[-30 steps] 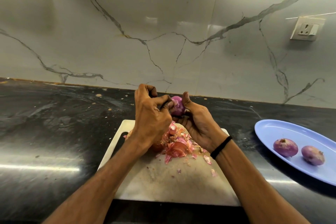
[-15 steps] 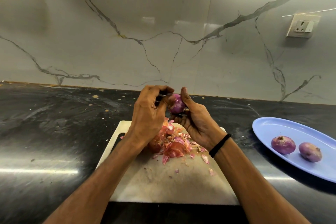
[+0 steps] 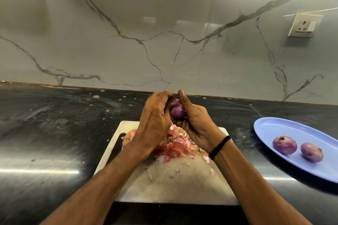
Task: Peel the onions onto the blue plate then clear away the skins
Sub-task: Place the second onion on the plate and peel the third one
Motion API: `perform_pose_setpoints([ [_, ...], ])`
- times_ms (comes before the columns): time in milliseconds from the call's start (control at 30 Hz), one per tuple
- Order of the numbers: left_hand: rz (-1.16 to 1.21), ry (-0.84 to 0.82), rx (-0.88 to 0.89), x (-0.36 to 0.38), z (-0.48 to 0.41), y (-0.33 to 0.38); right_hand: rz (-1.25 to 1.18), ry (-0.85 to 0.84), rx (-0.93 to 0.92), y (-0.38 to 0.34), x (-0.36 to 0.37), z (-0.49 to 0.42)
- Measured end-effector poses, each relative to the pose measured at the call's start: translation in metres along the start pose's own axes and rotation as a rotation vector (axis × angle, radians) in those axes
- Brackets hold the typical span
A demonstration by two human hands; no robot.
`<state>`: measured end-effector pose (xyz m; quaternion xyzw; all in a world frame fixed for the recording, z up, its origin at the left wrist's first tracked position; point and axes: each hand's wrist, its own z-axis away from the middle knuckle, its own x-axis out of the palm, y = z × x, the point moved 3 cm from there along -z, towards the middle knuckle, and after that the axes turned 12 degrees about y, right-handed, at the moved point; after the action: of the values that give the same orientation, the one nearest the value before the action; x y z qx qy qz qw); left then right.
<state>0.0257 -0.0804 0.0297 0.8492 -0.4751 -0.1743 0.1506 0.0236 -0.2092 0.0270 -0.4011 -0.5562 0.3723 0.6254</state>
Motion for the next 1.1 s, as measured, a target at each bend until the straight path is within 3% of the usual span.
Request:
perform_pose_setpoints([
  [200, -0.101, 0.016, 0.078, 0.005, 0.004, 0.006, -0.030, 0.011, 0.032, -0.003, 0.004, 0.006],
  [367, -0.013, 0.124, -0.064, -0.005, 0.001, 0.008, -0.039, -0.050, 0.009, -0.007, 0.009, 0.012],
  [633, 0.156, 0.082, -0.279, -0.009, -0.004, 0.007, -0.114, -0.055, 0.030, -0.011, 0.007, 0.011],
  [900, 0.197, 0.037, -0.058, -0.012, -0.008, 0.012, -0.181, -0.122, 0.062, -0.014, 0.007, 0.012],
  [1100, 0.248, -0.030, -0.118, -0.011, -0.008, 0.014, -0.282, -0.229, 0.092, -0.018, 0.007, 0.019],
])
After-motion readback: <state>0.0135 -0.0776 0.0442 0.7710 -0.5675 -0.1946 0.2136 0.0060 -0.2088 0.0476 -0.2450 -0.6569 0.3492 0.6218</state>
